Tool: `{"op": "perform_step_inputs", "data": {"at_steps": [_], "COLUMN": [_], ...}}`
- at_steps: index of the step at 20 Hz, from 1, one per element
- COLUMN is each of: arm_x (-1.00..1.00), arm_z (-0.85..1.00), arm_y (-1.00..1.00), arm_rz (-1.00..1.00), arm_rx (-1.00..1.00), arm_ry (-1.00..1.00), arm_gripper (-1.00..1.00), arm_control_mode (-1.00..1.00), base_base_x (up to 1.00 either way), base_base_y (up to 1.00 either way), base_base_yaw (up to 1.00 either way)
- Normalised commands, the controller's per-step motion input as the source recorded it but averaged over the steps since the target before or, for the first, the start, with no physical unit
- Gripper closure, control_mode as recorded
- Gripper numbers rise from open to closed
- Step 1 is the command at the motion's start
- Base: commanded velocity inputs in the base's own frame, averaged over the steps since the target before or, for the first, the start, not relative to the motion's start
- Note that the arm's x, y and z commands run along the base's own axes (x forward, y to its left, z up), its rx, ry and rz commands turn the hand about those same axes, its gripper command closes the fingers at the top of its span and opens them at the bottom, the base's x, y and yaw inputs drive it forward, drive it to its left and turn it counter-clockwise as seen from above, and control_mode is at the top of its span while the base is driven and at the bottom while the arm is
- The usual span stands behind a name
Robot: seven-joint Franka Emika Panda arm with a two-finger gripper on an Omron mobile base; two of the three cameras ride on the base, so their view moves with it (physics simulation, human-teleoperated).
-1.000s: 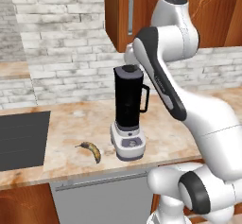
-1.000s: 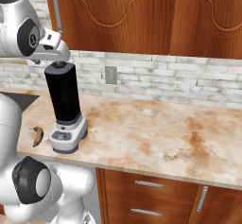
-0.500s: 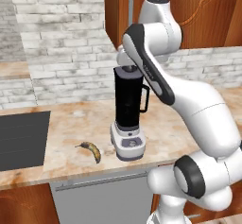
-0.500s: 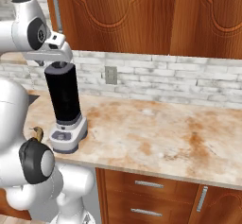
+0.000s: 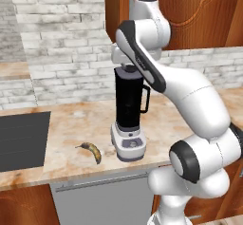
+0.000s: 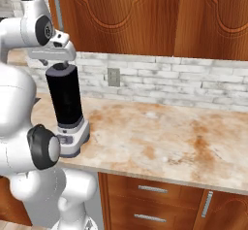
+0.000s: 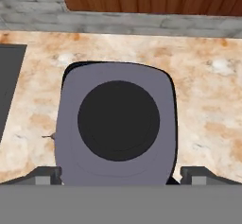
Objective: Open the blender lid, put the banana in the blender, close the lid, and start the blender.
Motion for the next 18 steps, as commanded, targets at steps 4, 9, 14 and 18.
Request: {"op": "perform_step_inputs", "data": {"at_steps": [4, 9, 14, 18], "arm_x": [0.24, 0.23, 0.06, 0.0], "arm_z": [-0.09, -0.19, -0.22, -0.25], "arm_y": [0.0, 0.01, 0.03, 0.01], "arm_rz": [0.0, 0.0, 0.0, 0.0], "arm_rx": [0.0, -0.01, -0.01, 0.0], "arm_ry": [0.03, 0.05, 0.06, 0.05], "arm_gripper": [-1.0, -1.0, -1.0, -1.0], "arm_control_mode": [-1.0, -1.0, -1.0, -1.0], "base_base_x": [0.0, 0.0, 0.0, 0.0], "base_base_y": [0.0, 0.0, 0.0, 0.0], "base_base_yaw": [0.0, 0.0, 0.0, 0.0]}}
